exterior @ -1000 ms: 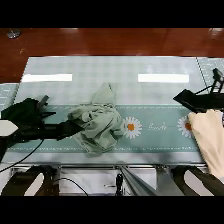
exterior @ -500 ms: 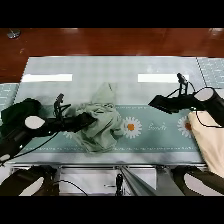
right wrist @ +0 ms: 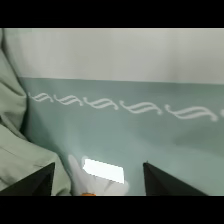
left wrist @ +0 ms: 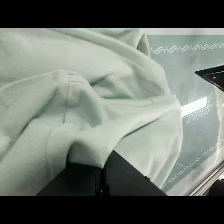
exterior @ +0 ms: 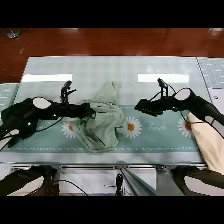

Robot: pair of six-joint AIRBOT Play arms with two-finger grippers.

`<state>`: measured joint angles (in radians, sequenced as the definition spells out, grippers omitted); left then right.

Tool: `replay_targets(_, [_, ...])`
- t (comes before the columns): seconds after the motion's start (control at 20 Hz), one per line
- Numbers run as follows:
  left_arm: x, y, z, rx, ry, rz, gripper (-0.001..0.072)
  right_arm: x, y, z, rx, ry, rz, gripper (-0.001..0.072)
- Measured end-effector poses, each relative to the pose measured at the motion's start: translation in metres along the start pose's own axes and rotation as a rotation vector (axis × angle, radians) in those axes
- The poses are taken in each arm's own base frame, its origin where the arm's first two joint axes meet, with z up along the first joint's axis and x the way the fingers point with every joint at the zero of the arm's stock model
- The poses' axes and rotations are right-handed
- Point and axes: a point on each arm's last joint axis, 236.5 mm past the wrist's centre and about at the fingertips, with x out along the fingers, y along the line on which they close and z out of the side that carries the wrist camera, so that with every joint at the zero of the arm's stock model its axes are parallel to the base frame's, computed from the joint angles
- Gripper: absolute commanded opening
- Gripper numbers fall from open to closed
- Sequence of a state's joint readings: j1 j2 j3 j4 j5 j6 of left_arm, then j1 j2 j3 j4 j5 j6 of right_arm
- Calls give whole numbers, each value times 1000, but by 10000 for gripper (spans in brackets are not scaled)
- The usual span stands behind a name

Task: Fold the shirts.

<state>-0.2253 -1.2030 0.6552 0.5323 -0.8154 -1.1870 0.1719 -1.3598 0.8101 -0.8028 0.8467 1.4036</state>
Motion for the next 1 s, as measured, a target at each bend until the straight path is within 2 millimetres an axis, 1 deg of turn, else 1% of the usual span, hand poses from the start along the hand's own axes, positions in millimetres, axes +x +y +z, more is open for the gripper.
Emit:
replay_targets(0.1, [-10, 6, 6, 5, 14, 0, 19, 8, 11, 1, -1, 24, 23, 631])
replay_targets(0.15, [-14, 9, 8, 0, 18, 0, 19, 12, 18, 4, 2, 26, 40, 631])
replay_targets(0.3, [-25, 19, 8, -5, 44, 5, 19, 23, 38, 15, 5, 39, 84, 631])
replay_targets(0.4, [-28, 22, 6, -4, 59, 9, 19, 35, 50, 18, -3, 67, 105, 631])
replay_targets(0.65, [-32, 25, 2, -3, 81, 10, 19, 65, 73, 11, -20, 157, 134, 630])
replay_targets(0.75, [-32, 26, 1, -2, 87, 10, 19, 73, 81, 9, -20, 178, 148, 604])
replay_targets(0.8, [-32, 25, 0, -2, 90, 10, 19, 76, 84, 7, -23, 186, 152, 575])
replay_targets(0.85, [-32, 26, 0, -2, 92, 10, 20, 78, 88, 6, -26, 192, 157, 417])
replay_targets(0.9, [-32, 26, -1, -2, 93, 10, 19, 81, 88, 4, -35, 195, 152, 193])
replay_targets(0.95, [-33, 25, -1, -2, 94, 9, 19, 82, 90, 2, -42, 203, 155, 18])
replay_targets(1.0, [-33, 25, -1, -2, 95, 9, 19, 83, 95, 2, -46, 202, 169, 18])
